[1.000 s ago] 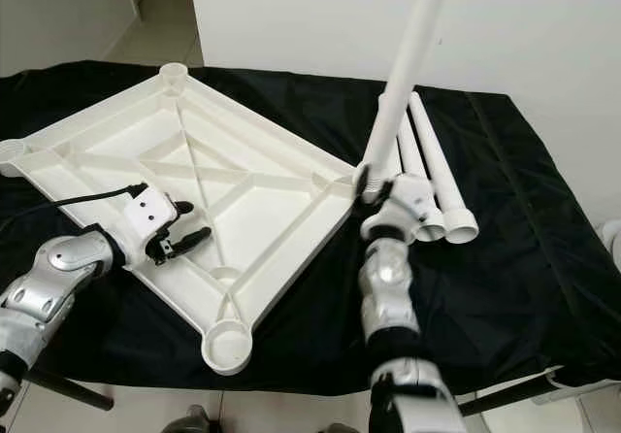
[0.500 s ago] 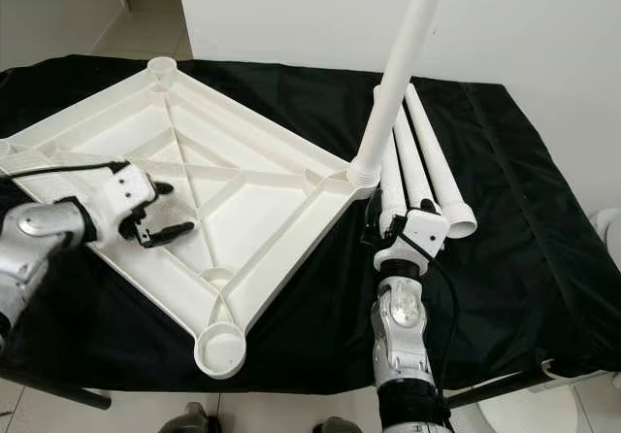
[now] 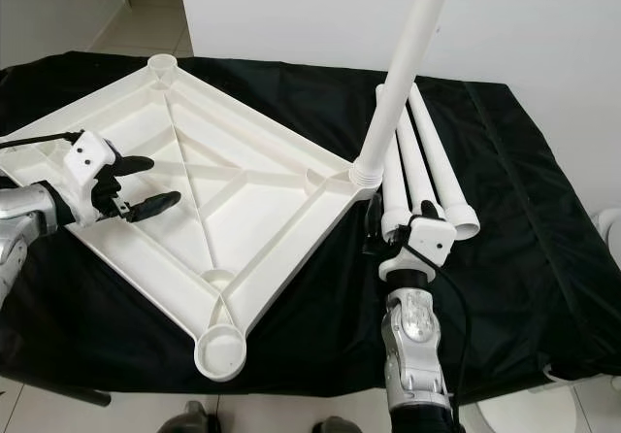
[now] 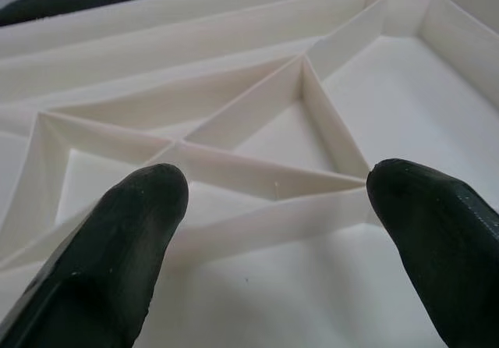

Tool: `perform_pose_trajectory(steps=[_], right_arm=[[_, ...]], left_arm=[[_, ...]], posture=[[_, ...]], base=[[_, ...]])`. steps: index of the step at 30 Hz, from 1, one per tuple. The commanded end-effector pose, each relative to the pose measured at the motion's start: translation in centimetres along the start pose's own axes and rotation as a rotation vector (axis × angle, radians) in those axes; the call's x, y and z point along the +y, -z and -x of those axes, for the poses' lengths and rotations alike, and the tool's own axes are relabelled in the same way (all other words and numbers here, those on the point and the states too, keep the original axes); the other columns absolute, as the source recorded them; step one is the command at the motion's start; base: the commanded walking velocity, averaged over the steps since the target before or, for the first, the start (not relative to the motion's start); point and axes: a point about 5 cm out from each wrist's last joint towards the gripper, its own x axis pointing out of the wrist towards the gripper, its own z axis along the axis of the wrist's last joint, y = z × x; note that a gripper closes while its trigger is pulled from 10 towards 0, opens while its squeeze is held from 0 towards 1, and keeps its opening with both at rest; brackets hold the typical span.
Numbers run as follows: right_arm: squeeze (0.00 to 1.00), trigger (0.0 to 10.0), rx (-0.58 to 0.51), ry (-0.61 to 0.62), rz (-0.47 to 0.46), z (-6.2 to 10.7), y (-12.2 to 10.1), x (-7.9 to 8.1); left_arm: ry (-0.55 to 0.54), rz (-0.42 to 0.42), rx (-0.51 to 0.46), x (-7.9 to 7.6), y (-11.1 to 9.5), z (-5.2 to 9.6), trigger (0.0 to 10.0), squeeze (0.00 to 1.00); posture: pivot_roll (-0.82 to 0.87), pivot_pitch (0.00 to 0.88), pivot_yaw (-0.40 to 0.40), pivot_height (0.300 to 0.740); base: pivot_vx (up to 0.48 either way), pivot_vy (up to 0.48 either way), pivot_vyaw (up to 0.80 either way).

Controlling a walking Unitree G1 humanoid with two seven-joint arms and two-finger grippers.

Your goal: Building children table

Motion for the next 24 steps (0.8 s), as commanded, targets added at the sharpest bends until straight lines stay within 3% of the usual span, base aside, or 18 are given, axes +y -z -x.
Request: perform_pose_trajectory(steps=[1, 7, 20, 24], right_arm=[[0.00, 10.0, 0.010, -0.026, 0.013, 0.4, -0.3, -0.1], [0.00, 10.0, 0.046, -0.068, 0.033, 2.0, -0.6, -0.6], [0.00, 10.0, 0.089, -0.133, 0.077, 3.2, -1.1, -1.6], [0.00, 10.0, 0.108, -0.143, 0.105, 3.6, -1.2, -2.2]], left_arm=[[0.381, 0.013, 0.012, -2.3, 0.3, 0.3, 10.0, 0.00], [0.547, 0.018, 0.045, -4.2, 1.0, 0.8, 10.0, 0.00], [0.661, 0.024, 0.064, -4.6, 0.7, 1.8, 10.0, 0.00], [0.724, 0.057, 0.038, -5.6, 0.1, 2.3, 10.0, 0.00]], posture=[[0.06, 0.034, -0.037, 0.740], [0.06, 0.032, -0.042, 0.740], [0.05, 0.042, -0.042, 0.740], [0.05, 0.046, -0.040, 0.740]], base=[[0.000, 0.000, 0.00], [0.000, 0.000, 0.00], [0.000, 0.000, 0.00], [0.000, 0.000, 0.00]])
